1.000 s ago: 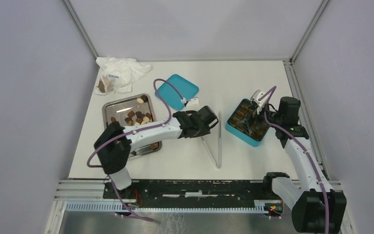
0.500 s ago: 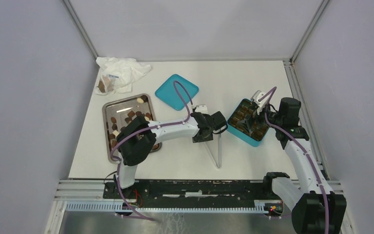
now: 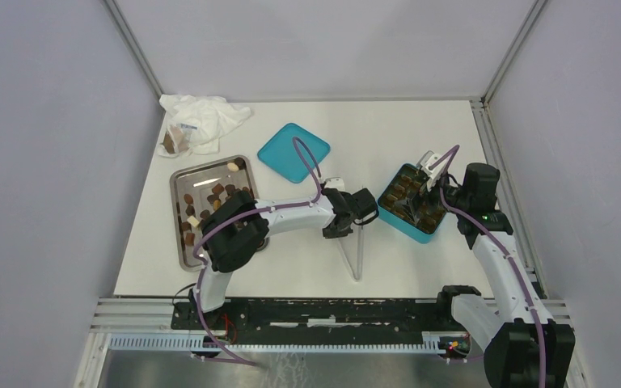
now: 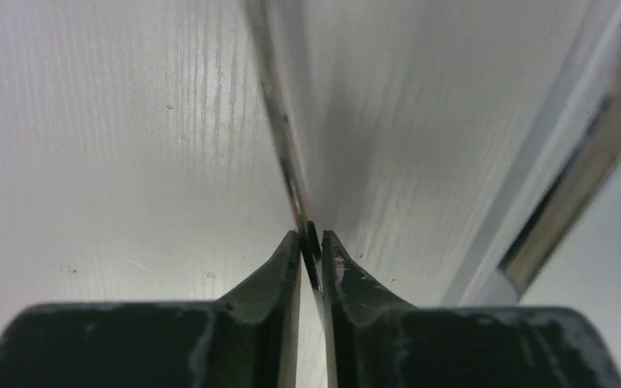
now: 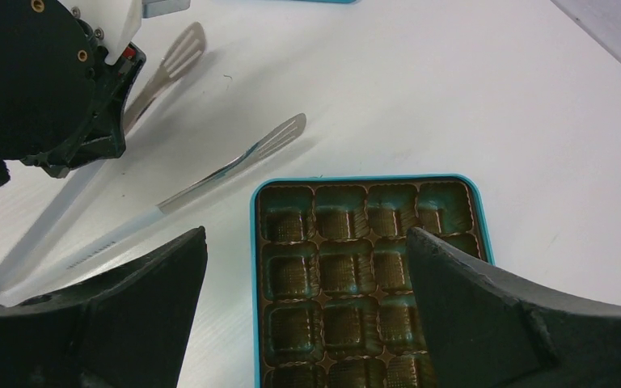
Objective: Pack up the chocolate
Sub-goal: Pick up the clamp at the center of the board.
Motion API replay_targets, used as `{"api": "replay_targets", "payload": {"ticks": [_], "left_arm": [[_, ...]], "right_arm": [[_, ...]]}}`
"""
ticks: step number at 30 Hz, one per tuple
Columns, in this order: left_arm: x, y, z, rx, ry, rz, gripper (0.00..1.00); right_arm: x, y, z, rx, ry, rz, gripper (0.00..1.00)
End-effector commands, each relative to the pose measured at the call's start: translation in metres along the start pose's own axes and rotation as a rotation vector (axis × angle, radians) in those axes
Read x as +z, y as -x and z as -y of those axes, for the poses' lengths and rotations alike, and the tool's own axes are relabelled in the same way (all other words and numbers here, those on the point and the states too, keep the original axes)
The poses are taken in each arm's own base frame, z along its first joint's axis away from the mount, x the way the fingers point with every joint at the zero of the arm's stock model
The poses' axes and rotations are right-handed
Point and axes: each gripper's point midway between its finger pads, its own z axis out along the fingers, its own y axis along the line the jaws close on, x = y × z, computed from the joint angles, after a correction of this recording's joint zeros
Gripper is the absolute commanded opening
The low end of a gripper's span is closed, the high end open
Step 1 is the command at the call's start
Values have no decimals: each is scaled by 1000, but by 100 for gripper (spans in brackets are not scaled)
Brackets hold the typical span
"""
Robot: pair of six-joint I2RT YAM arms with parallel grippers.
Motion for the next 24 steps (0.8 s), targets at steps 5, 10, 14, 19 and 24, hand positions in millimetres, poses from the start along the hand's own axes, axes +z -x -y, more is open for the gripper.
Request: {"api": "replay_targets", "payload": {"ticks": [5,10,14,19,24], "left_arm": [[0,12,-5,-36,37,73,11],[-14,33,-25,-31,62,178,6],[-34,54,-37,-35,47,272,3],[-51,70,-42,-5,-21,352,2],[-67,80,-34,17,-148,391,2]], "right_arm": [[-1,7,3,-34,-8,32,98],[1,9,-5,-28,33,49,98],[1,13,-18,-26,105,78,98],[-3,22,-48,-37,277,143,98],[-9,28,-71,-66,398,208,98]]}}
